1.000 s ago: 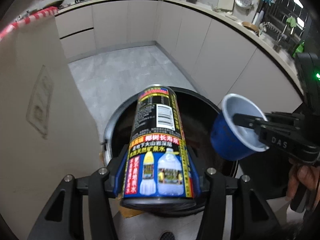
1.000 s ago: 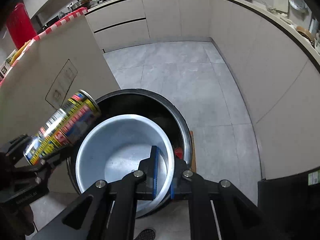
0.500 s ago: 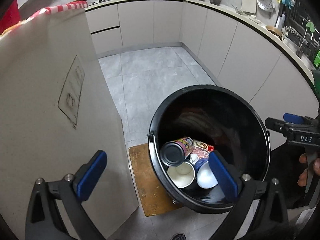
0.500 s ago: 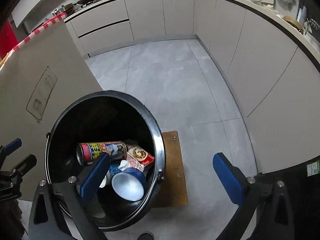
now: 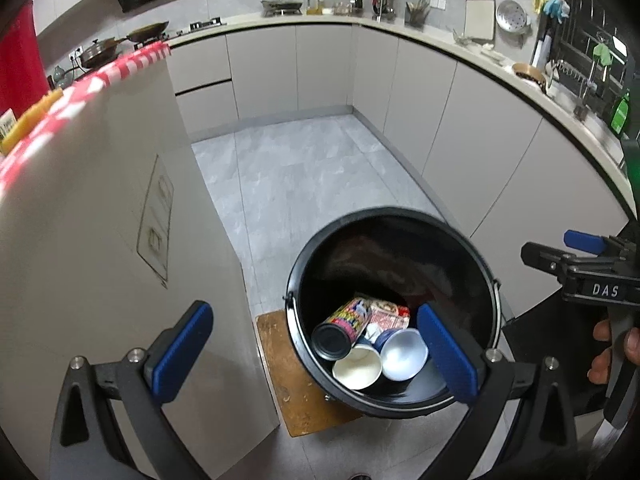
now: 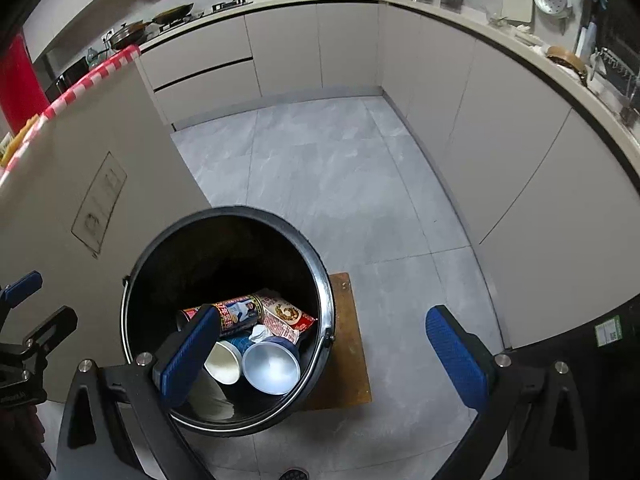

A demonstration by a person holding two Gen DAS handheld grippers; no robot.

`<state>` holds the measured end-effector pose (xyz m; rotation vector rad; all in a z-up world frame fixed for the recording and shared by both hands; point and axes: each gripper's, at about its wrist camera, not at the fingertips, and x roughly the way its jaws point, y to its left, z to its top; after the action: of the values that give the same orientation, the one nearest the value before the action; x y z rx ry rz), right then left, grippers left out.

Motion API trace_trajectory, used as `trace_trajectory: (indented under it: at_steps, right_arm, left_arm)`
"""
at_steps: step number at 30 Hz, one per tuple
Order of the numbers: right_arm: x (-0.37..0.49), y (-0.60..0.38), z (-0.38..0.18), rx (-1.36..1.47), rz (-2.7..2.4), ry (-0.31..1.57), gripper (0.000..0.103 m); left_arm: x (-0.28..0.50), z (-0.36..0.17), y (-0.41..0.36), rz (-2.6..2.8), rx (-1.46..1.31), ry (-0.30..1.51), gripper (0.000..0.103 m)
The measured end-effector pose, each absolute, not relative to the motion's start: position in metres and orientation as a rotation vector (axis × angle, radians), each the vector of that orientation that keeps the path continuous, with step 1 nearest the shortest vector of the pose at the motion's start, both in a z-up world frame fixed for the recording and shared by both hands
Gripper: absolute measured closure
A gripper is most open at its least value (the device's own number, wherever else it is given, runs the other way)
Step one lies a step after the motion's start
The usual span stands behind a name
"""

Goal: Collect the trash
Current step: 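Move both tools back toward the items on the table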

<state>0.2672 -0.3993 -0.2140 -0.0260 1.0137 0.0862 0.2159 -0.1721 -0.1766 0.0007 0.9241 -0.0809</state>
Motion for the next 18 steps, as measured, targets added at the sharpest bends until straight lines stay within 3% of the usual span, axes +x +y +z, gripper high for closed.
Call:
trace_trajectory:
  at_steps: [18]
  right_arm:
    - [0.232,-0.388,-0.134,-0.040,0.101,0.902,0.000]
  left_arm:
    - [0.196,-0.125,-0.162,-0.076,-0.028,0.817,0.000]
